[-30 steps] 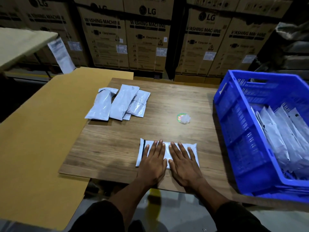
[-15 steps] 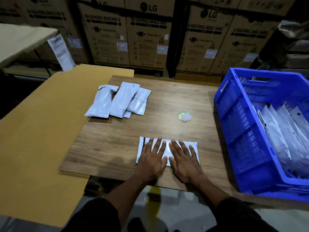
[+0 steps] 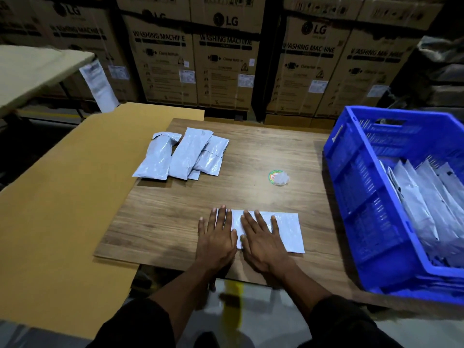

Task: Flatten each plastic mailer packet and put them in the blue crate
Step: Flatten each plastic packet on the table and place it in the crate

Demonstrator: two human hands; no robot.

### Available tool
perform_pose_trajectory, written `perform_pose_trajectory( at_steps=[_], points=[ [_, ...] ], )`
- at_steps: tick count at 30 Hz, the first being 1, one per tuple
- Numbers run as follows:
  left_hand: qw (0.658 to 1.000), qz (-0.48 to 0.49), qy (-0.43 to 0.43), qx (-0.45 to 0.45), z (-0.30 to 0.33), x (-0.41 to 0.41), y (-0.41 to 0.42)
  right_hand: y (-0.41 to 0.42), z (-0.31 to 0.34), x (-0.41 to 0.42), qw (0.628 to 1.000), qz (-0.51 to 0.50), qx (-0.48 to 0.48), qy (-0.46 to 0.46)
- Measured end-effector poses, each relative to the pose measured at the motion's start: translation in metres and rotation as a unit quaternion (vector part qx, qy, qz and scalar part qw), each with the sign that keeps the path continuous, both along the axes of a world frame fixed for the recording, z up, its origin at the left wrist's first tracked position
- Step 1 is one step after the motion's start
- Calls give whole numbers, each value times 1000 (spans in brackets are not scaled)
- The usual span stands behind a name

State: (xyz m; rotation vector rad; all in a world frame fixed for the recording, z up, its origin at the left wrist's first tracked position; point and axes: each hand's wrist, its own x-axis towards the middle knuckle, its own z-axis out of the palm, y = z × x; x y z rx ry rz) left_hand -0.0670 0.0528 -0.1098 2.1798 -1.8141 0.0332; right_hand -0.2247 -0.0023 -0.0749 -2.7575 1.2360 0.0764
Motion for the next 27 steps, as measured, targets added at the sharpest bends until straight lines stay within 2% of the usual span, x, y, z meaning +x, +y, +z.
perform_pose_trajectory(
  at_steps=[4, 10, 16, 19, 21, 24, 27],
  points=[
    [1000, 2, -5, -13, 1, 1, 1, 0, -5, -10, 999, -34, 3, -10],
    [1000, -10, -13, -5, 1, 4, 3, -16, 1, -83, 990, -137, 26, 7],
    [1000, -24, -14, 10, 5, 9, -4, -26, 19, -103, 983, -156, 81, 60],
    [995, -83, 32, -37, 10, -7, -11, -20, 22, -69, 993, -106, 11, 42],
    [988, -124, 75, -46, 4, -19, -19, -15, 18, -38, 999, -35, 7, 10],
    [988, -104, 104, -44, -11, -23, -15, -10, 12, -9, 999, 2, 45, -8],
    [993, -80, 53, -72, -11, -14, -3, -12, 3, -17, 1000, -9, 22, -3]
  ],
)
